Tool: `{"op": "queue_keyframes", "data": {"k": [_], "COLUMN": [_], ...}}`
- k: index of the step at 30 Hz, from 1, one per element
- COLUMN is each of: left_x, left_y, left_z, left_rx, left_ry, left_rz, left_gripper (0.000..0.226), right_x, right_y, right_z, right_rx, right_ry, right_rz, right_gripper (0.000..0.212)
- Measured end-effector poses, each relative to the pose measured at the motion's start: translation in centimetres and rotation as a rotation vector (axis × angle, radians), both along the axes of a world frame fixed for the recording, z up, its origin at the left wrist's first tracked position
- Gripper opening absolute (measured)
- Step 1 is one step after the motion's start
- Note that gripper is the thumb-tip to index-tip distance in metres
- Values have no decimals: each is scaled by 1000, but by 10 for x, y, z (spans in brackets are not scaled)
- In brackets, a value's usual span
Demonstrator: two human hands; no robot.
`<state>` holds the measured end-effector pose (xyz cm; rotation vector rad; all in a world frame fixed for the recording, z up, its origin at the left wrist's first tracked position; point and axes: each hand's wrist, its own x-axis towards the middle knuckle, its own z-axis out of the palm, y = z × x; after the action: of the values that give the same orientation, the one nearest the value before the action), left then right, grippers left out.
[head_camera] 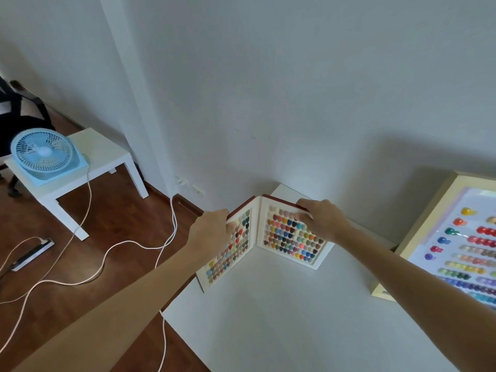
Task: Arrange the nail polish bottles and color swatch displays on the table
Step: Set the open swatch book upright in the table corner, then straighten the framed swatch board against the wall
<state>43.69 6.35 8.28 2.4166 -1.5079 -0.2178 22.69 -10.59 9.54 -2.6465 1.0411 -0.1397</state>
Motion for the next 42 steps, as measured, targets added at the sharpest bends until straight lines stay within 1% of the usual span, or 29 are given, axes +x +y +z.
{"op": "queue_keyframes", "data": {"k": [3, 6, 8, 12, 16, 19, 23, 28, 31, 34, 37, 42], "left_x": [-2, -7, -15, -43, -92, -134, -198, -274, -309, -333, -347, -358], "left_y": [0, -3, -6, -18, -35, -49, -65, -86, -96, -106, -112, -118], "left_z": [4, 14, 23, 40, 53, 59, 62, 54, 39, 22, 5, -15], "left_rx": [25, 22, -22, -147, -241, -327, -404, -425, -417, -407, -405, -410], "left_ry": [30, 57, 45, 19, 35, 84, 128, 177, 188, 211, 230, 227], "left_rz": [-10, -29, -53, -119, -187, -306, -442, -533, -527, -506, -466, -433], "left_gripper": [23, 24, 29, 41, 52, 50, 46, 43, 43, 42, 46, 62], "right_x": [-1, -5, -13, -45, -96, -148, -226, -322, -374, -419, -453, -477], "right_y": [0, 2, 4, 10, 15, 19, 21, 27, 29, 29, 26, 14], "right_z": [1, 9, 15, 31, 48, 57, 63, 58, 51, 43, 35, 16], "right_rx": [9, 39, 45, 12, -36, -85, -121, -102, -83, -80, -81, -51], "right_ry": [2, -19, -49, -110, -186, -235, -238, -267, -286, -266, -263, -258], "right_rz": [3, -25, -54, -106, -177, -209, -274, -393, -466, -520, -557, -598], "right_gripper": [25, 31, 36, 37, 35, 33, 34, 34, 33, 36, 37, 43]}}
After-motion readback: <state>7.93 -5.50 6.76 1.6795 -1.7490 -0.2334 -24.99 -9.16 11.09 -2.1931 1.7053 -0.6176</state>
